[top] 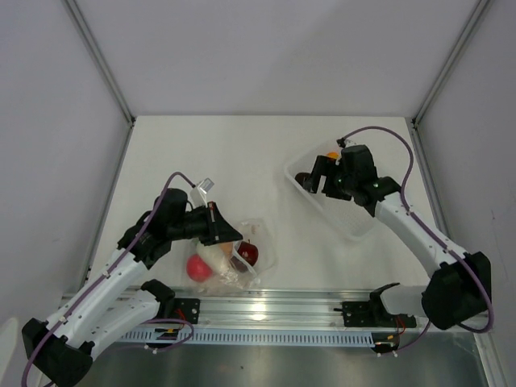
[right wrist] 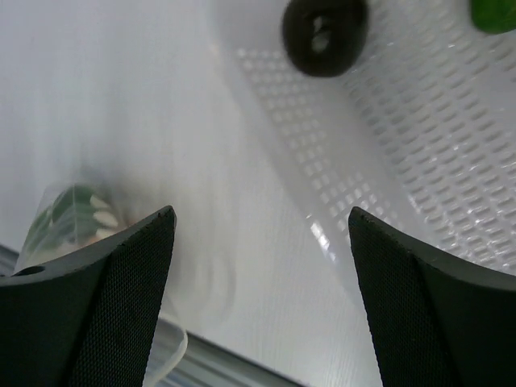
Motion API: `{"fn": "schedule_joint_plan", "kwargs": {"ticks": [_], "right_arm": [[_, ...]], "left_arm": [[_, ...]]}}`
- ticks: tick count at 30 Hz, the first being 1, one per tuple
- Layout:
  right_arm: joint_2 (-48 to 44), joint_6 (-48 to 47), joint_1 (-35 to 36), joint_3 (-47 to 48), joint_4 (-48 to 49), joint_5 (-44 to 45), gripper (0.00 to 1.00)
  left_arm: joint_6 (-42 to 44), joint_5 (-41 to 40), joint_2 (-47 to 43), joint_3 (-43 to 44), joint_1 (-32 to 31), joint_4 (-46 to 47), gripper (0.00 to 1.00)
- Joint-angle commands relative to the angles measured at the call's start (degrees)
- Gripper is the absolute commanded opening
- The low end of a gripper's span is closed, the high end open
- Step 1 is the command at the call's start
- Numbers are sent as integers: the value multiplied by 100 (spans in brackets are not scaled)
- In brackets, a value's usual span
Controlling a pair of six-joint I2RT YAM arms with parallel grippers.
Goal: Place the food in the zip-top bag and seal the zipper
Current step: Pick up the fake fruit from the bin.
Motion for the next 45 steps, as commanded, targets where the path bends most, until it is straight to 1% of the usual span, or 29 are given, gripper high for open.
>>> {"fn": "schedule_joint_plan", "kwargs": {"ticks": [1, 2, 3, 7, 9, 11, 13, 16, 20, 25, 29, 31, 32, 35, 36, 40, 41, 42, 43, 44, 45], "right_arm": [[591, 266, -449, 271, 670, 56, 88], [785, 249, -624, 394, 688, -23, 89], [1195, 222, -704, 674, 670, -216, 89], [2156, 73, -897, 1298, 661, -568, 90], [2620, 73, -994, 1441, 836, -788, 90], [2877, 116, -1056, 1555, 1021, -1174, 90], [3255, 213, -1108, 1704, 1145, -1298, 91], [3624, 283, -1144, 1836, 1171, -1456, 90], [3853, 345, -1135, 1784, 1478, -1658, 91], [4117, 336, -1144, 1793, 1566, -1747, 90], [4258, 336, -1144, 1810, 1645, -1799, 84], [4284, 328, -1144, 1819, 1681, -1861, 78], [4285, 301, -1135, 1828, 1681, -1879, 72], [4250, 257, -1153, 1828, 1637, -1861, 61], [4171, 222, -1153, 1819, 1620, -1774, 53], [3837, 91, -1144, 1775, 1348, -1450, 41], [3749, 55, -1153, 1758, 1286, -1352, 31], [3522, 20, -1153, 1740, 1233, -1256, 28], [3389, -50, -1144, 1670, 1128, -1037, 21], [3258, -76, -1153, 1626, 1084, -922, 21], [3117, -103, -1153, 1573, 1040, -834, 13]], "left_arm": [[2, 128, -103, 158, -39, 145, 1], [11, 137, -111, 141, -39, 145, 1], [20, 137, -120, 123, -39, 145, 0], [55, 128, -155, 97, -39, 127, 1], [72, 110, -156, 88, -39, 119, 1], [125, 93, -173, 105, -39, 84, 1], [134, 75, -164, 123, -39, 66, 1], [160, 75, -164, 123, -39, 48, 0], [213, 31, -164, 106, -39, 31, 1], [257, 5, -112, 132, -39, -13, 1], [248, 14, -94, 132, -39, 4, 1], [248, 5, -85, 141, -39, -4, 1], [239, 5, -76, 141, -39, -4, 1], [231, -4, -59, 149, -39, 4, 1], [222, -4, -76, 141, -39, 4, 1], [204, -4, -50, 141, -39, 31, 1], [195, 5, -41, 158, -39, 39, 1], [187, 5, -32, 132, -39, 48, 1], [187, 5, -24, 149, -39, 48, 1], [187, 5, -15, 141, -39, 57, 1], [187, 5, 3, 141, -39, 57, 0]]}}
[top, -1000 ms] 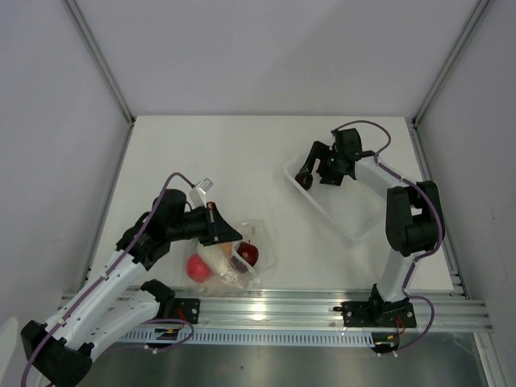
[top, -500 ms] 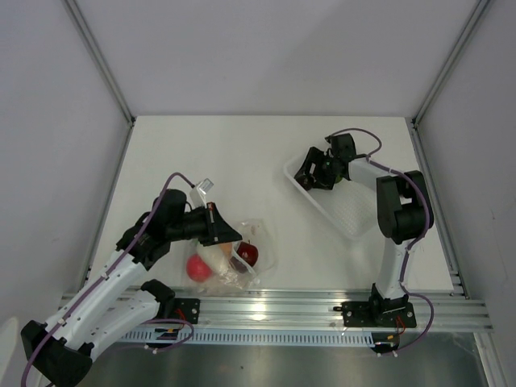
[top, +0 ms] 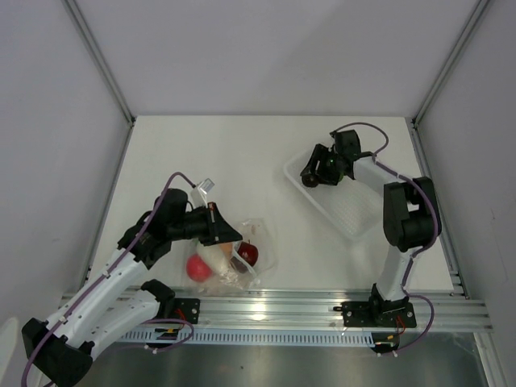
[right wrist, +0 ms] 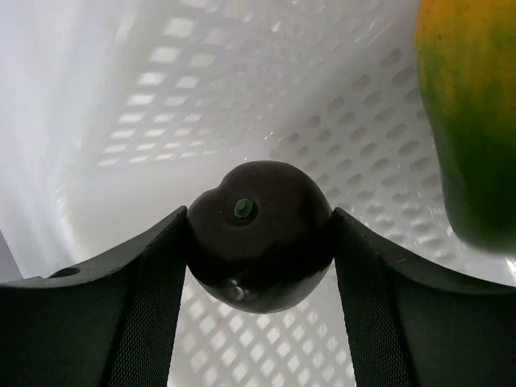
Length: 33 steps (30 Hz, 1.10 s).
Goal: Place the food in the zip-top bag and seal the zipper
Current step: Pick up the fake fruit from the bin, then place the fake fruit in the zipper food storage bag.
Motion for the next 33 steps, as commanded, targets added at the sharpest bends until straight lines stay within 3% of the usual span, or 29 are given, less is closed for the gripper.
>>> {"fn": "schedule_joint_plan", "kwargs": {"ticks": [1, 3, 8, 11, 16, 24, 33], "right_arm": [[-1049, -271, -16, -51, -176, 572, 9], [-1367, -342, -7, -235, -264, 757, 0], [-2446, -421, -16, -613, -308, 582, 0], [-3053, -412, -25, -964, -247, 153, 0], [-3995, -359, 71, -2001, 96, -1350, 0], [-5541, -484, 1922, -3126, 314, -1853, 0], [-5535, 132, 3244, -3733, 1307, -1159, 0]], "left_arm": [[77, 27, 40, 132, -33, 103, 1], [69, 44, 84, 149, -33, 120, 1], [42, 71, 137, 158, -33, 182, 1], [33, 71, 128, 185, -24, 173, 0], [51, 53, 110, 185, -33, 121, 0], [51, 71, 207, 246, -33, 138, 0], [-81, 141, 154, 229, -33, 217, 1]]}}
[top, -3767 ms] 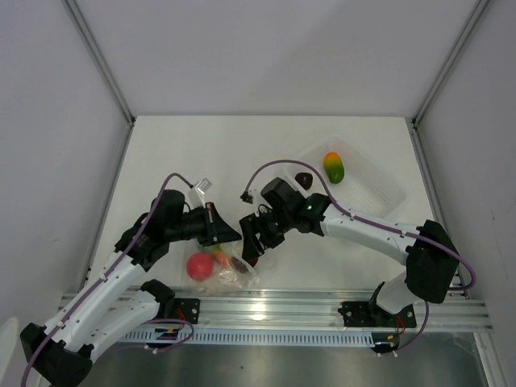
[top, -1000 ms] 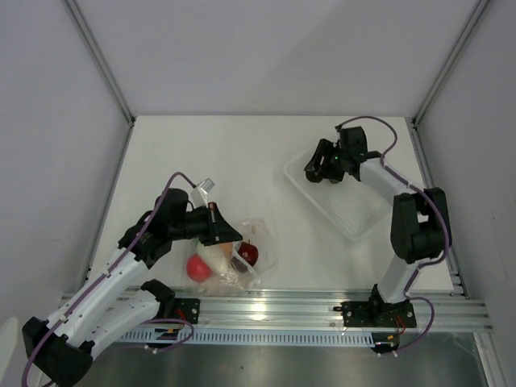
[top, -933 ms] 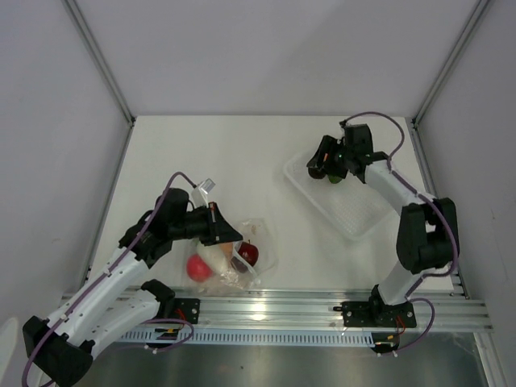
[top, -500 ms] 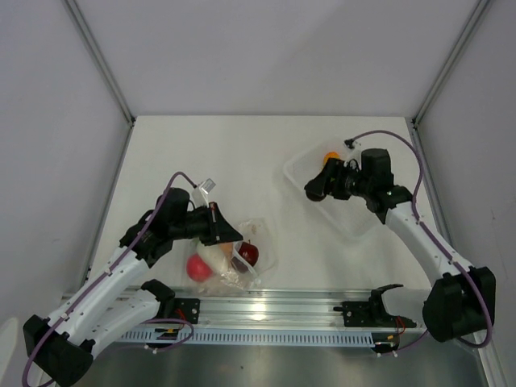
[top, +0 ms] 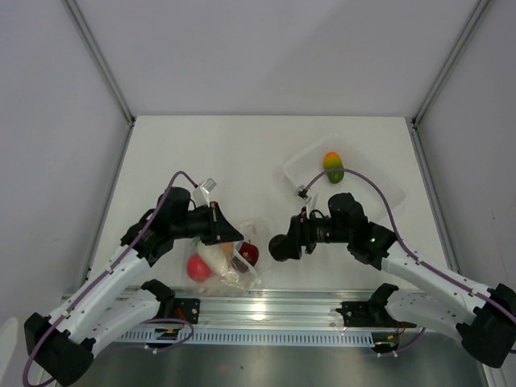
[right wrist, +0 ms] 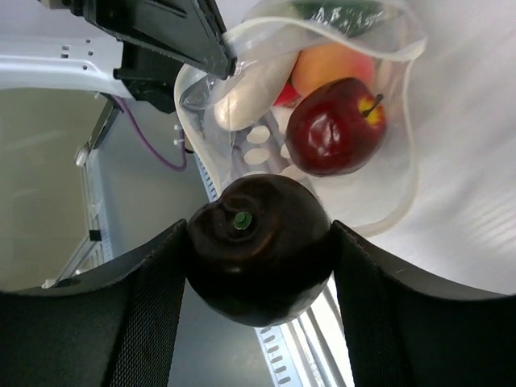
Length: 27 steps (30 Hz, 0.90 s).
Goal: Place the food in the zip-top bag and seal the zipper
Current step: Place the fake fruit in the zipper food storage bag.
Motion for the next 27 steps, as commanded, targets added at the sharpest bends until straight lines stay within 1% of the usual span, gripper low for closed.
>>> {"fn": "schedule_joint_plan", "kwargs": {"ticks": [1, 2, 6, 11, 16, 17, 18, 20, 21, 23, 24, 26, 27], "right_arm": [[307, 488, 254, -141, 797, 328, 0], [405, 594, 281, -210, 1181, 284, 0], [897, 938, 422, -176, 1632, 284, 0], [1441, 1053, 518, -53, 1739, 407, 0], [1820, 1123, 589, 0, 1853, 118, 9], [1864, 1123, 615, 26, 1862, 73, 11], [1899, 1114, 685, 26, 1862, 47, 17], [1926, 1079, 764, 26, 1862, 3, 23], [1926, 1062, 834, 26, 1862, 3, 29], [1970, 1044, 887, 17, 1923, -93, 36], [2005, 1061, 896, 17, 1950, -138, 43], [2110, 1114, 932, 17, 2089, -269, 50], [2137, 1140, 949, 26, 2134, -296, 60]], "left_arm": [[-59, 89, -88, 215, -30, 169, 0], [-68, 88, -97, 216, -30, 152, 1], [-77, 80, -141, 242, -30, 90, 1], [-94, 62, -211, 260, -39, 55, 1], [-103, 53, -220, 251, -39, 28, 1], [-103, 53, -212, 242, -39, 28, 1], [-112, 53, -220, 268, -39, 37, 0], [-120, 62, -212, 268, -39, 55, 0], [-121, 71, -203, 286, -39, 63, 1], [-121, 71, -194, 286, -39, 64, 1], [-121, 71, -194, 286, -39, 72, 1], [-121, 71, -185, 277, -39, 55, 1], [-121, 71, -203, 234, -39, 63, 1]]}}
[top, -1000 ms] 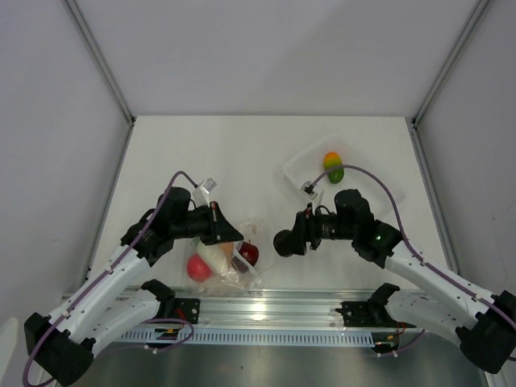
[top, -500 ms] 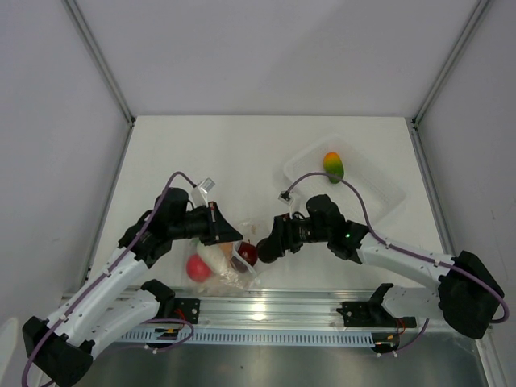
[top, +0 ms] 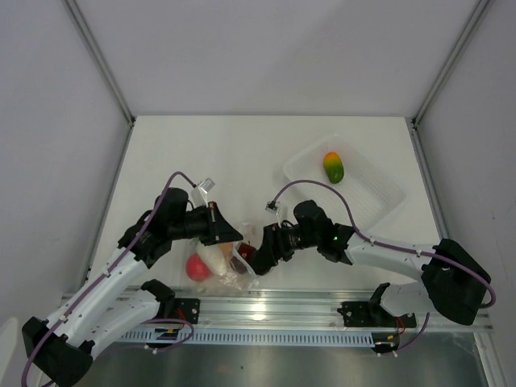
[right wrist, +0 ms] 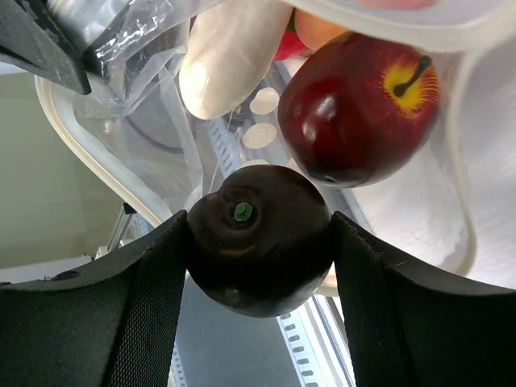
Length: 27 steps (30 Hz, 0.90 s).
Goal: Place the food in the zip-top bag and seal the zipper
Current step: Place the fake fruit in the zipper food storage bag.
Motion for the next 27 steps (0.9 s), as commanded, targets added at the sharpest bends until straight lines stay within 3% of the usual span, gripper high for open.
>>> {"fn": "schedule_joint_plan", "kwargs": {"ticks": [1, 3, 10, 21, 27], "right_arm": [[154, 96, 86, 223, 475, -261, 66], [225, 148, 112, 214, 607, -331, 78], [190, 438, 148, 170, 1152, -744, 95], [190, 983, 156, 91, 2154, -1658, 93], [-38, 483, 148, 450, 1444, -1659, 93]], "left_arm": [[-75, 71, -61, 255, -33, 85, 0], [-75, 62, -78, 246, -33, 68, 1], [-75, 44, -122, 168, -33, 59, 0], [-83, 62, -166, 159, -33, 77, 1], [-66, 36, -184, 150, -33, 59, 1]]}}
